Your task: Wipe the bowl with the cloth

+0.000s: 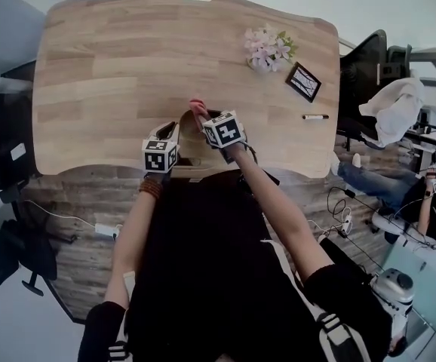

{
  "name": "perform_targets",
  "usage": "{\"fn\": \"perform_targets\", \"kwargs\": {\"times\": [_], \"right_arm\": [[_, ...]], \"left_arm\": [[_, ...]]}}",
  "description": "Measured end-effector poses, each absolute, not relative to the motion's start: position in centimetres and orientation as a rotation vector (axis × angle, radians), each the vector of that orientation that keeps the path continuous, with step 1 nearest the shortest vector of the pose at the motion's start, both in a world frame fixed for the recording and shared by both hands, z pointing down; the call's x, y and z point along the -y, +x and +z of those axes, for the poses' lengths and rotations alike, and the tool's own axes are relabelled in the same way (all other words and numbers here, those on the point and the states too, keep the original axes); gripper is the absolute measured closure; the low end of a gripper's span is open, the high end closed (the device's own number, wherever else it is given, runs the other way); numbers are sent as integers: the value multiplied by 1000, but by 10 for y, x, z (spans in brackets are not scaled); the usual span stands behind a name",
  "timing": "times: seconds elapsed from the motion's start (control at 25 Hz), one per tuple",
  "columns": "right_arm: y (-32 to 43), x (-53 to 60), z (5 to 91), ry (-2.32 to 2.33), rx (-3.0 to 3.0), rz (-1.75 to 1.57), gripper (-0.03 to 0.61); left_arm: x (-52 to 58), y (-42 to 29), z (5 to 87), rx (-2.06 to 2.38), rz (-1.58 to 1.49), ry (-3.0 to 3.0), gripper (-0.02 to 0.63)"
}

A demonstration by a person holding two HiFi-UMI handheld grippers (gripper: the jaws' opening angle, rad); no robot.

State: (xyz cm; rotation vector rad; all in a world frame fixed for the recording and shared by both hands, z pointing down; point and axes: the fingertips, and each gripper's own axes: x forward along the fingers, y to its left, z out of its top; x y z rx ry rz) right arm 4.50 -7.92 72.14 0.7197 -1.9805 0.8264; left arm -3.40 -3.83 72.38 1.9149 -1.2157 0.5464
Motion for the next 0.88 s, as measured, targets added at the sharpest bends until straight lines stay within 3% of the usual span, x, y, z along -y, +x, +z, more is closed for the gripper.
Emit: {"fn": "perform_targets", "kwargs": {"times": [0.24, 0.48, 0.64, 0.68, 0.84, 0.88], "right_arm": [[47, 67, 725, 650, 1971, 733, 365], [35, 66, 692, 492, 2074, 273, 376], [15, 65, 713, 411, 2066, 259, 374], [13, 68, 718, 422, 2055, 273, 384], [18, 81, 731, 486, 1988, 185, 549], [22, 85, 730, 520, 1982, 189, 552]], "left_arm": [[37, -26, 739, 1138, 530, 1893, 534], [34, -20, 751, 1116, 550, 1885, 531], [33, -17, 759, 1110, 575, 1870, 529], [34, -16, 760, 1107, 580, 1868, 529], [36, -12, 762, 1078, 609, 1881, 545], [36, -11, 762, 1076, 621, 1885, 555]]}}
